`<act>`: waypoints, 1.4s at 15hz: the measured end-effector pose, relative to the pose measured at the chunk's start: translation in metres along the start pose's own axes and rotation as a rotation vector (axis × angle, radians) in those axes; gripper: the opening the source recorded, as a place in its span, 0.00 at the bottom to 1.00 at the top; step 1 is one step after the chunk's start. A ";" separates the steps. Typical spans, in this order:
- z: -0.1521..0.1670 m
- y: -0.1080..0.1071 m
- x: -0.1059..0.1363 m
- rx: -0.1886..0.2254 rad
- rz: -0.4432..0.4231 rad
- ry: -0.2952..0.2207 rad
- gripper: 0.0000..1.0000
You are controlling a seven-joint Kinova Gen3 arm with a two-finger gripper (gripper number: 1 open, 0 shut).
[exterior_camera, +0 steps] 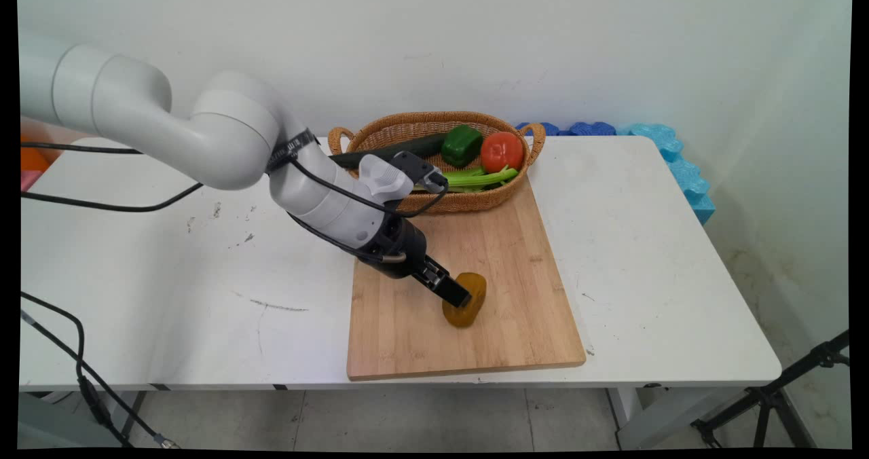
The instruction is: Pick up the potato from the cutting board, then place the picked object in the vegetable basket
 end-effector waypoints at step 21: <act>0.038 0.003 -0.007 -0.003 0.008 0.025 0.00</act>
